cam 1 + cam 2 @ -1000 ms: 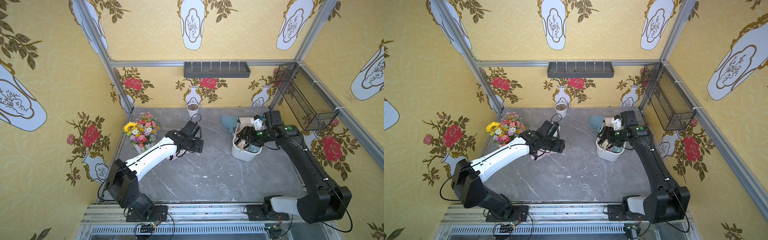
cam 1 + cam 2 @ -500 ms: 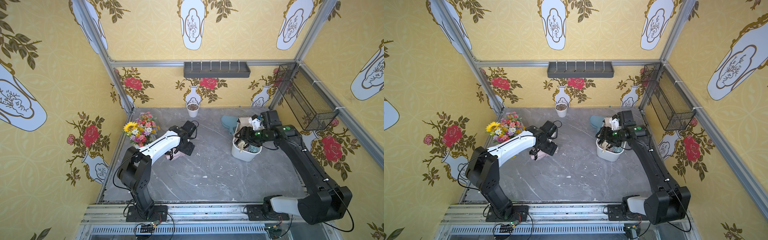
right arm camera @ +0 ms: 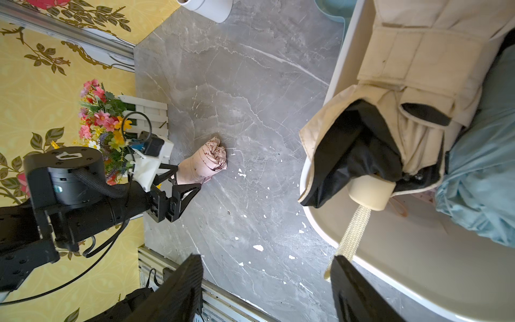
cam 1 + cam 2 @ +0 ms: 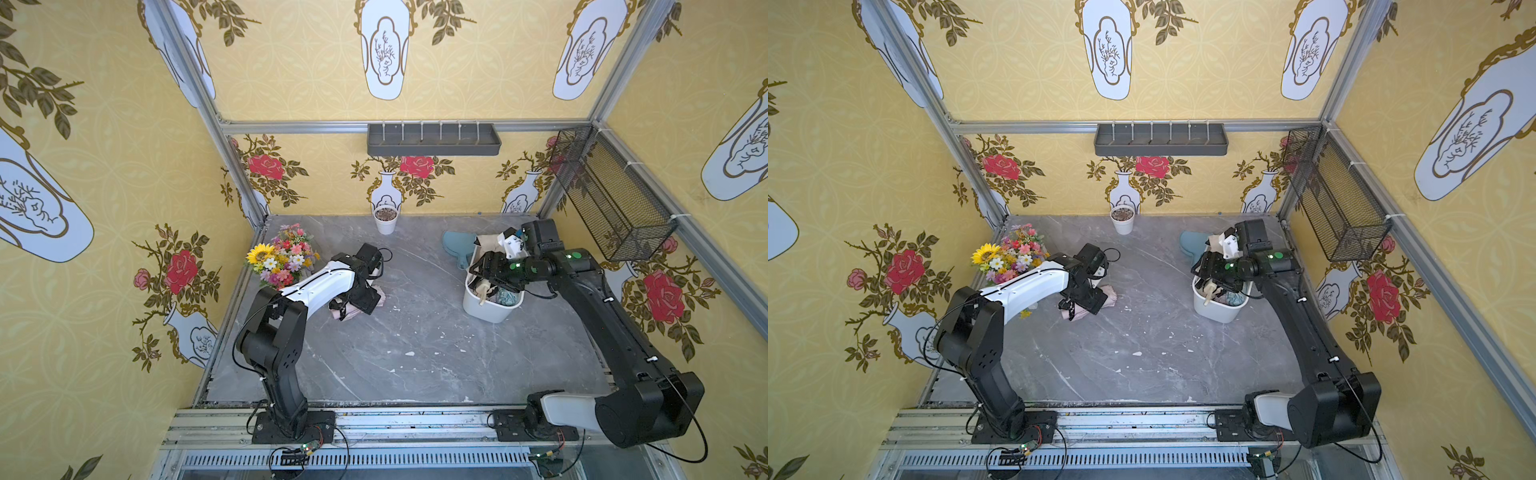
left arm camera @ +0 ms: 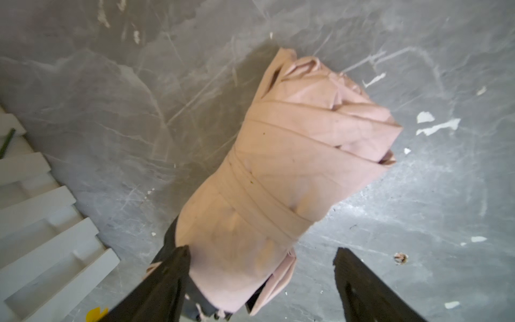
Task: Put the umbrella into the storage box
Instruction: Pick up the umbrella from the center of the board.
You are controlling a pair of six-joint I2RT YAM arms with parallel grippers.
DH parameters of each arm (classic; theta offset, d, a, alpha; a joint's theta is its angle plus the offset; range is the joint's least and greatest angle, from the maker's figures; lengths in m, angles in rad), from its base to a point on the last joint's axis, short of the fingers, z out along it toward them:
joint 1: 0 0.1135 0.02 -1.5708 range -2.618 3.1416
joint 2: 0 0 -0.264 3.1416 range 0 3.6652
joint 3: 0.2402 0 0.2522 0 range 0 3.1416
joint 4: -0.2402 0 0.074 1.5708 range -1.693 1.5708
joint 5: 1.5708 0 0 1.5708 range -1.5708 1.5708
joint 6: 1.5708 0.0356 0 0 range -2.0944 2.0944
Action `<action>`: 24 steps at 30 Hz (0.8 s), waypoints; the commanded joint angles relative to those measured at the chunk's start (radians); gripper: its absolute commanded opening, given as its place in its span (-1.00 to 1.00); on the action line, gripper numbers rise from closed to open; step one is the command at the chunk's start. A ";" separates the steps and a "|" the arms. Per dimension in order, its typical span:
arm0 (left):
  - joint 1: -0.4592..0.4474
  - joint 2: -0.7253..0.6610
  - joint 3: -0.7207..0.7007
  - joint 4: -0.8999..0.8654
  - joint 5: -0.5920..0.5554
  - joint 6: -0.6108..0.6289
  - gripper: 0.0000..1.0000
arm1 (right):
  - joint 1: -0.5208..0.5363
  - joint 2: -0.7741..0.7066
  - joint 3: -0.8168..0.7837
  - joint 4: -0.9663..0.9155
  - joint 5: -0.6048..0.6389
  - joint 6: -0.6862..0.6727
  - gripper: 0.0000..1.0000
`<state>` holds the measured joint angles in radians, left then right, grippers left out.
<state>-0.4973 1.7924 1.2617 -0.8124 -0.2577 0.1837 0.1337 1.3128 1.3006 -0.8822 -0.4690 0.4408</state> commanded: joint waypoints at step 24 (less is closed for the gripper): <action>0.026 0.022 0.059 -0.013 0.222 -0.163 -0.32 | 0.007 -0.013 0.012 -0.004 0.004 0.013 0.51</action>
<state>-0.4713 1.8538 1.3109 -0.8066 -0.1184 0.0956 0.1371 1.3075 1.3170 -0.8894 -0.4656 0.4484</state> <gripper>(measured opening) 0.366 0.754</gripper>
